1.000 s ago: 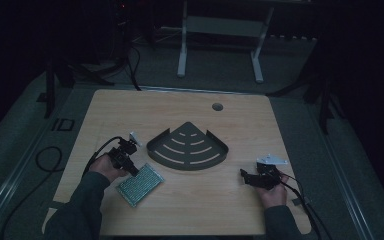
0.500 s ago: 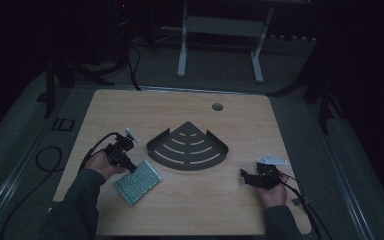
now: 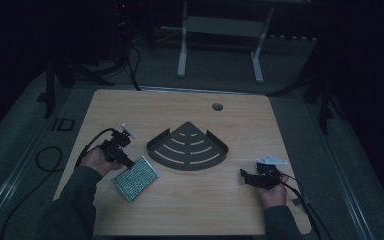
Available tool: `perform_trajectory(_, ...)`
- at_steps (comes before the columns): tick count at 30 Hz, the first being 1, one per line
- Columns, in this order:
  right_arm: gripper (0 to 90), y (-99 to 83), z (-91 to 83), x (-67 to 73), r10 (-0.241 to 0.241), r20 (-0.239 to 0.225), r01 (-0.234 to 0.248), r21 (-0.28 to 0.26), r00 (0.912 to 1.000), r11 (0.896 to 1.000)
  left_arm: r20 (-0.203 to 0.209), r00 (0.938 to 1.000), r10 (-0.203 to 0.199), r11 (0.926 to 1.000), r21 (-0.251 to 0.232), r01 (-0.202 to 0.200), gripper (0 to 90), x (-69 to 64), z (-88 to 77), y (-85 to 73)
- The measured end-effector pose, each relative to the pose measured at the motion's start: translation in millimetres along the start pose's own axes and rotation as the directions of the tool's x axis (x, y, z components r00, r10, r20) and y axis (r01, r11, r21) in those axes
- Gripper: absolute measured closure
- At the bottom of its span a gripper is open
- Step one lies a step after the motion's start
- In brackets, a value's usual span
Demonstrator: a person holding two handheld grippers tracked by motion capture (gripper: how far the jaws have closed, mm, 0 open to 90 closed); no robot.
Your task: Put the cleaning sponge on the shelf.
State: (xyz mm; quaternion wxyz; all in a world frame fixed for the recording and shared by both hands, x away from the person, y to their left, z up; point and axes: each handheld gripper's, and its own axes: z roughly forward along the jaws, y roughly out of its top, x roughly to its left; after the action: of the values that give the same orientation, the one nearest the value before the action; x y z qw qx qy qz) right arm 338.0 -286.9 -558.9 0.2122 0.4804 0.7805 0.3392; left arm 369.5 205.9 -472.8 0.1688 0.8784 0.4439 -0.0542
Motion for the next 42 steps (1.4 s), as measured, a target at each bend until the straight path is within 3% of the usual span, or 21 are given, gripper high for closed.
perform_trajectory(16,22.9,0.0,0.0,0.0,0.0,0.0,0.0,0.0,1.0,1.0,-0.009,0.9999,0.013,0.9995,-0.03,-0.013,90.0,0.7,-16.7,1.9)
perform_trajectory(42,22.9,0.0,0.0,0.0,0.0,0.0,0.0,0.0,1.0,1.0,-0.005,0.9996,0.026,0.9965,-0.079,-0.027,90.0,0.0,-41.3,18.1)
